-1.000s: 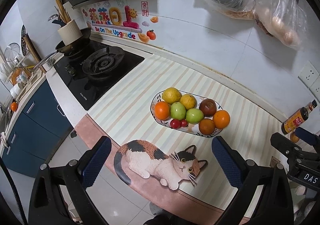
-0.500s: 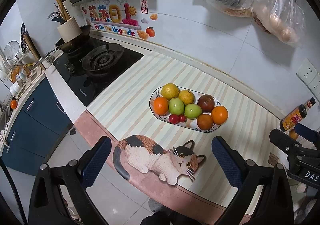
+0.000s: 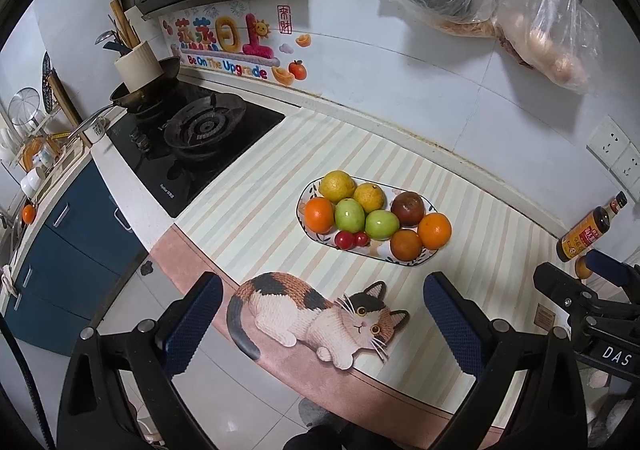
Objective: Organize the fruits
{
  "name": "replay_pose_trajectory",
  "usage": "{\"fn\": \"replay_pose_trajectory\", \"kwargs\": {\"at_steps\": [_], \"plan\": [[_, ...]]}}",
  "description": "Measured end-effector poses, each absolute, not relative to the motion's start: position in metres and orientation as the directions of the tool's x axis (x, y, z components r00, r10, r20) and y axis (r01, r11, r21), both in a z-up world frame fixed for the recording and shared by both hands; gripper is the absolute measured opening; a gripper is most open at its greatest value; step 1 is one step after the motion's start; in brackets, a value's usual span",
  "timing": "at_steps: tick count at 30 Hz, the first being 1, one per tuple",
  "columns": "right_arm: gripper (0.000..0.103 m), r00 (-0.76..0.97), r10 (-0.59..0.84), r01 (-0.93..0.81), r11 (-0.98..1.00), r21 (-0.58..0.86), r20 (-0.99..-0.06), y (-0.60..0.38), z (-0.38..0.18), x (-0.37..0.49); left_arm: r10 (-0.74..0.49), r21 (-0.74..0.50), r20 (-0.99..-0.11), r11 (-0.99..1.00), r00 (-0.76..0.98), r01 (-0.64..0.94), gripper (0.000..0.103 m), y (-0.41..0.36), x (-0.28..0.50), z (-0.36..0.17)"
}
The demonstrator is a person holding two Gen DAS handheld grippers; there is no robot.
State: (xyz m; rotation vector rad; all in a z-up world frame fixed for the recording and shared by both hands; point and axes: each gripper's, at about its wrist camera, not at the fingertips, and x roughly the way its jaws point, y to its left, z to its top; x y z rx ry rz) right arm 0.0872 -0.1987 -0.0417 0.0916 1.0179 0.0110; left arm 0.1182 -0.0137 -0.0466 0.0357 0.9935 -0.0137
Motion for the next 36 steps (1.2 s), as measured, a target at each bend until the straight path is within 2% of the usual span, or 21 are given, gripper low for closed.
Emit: {"fn": "replay_pose_trajectory", "kwargs": {"at_steps": [36], "plan": [[0.102,0.521,0.068,0.028,0.995,0.096,-0.851,-0.1921,-0.0390,0.0807,0.008,0.023,-0.829,1.000,0.559,0.020,0.103,-0.0076,0.1116,-0.0414]]}}
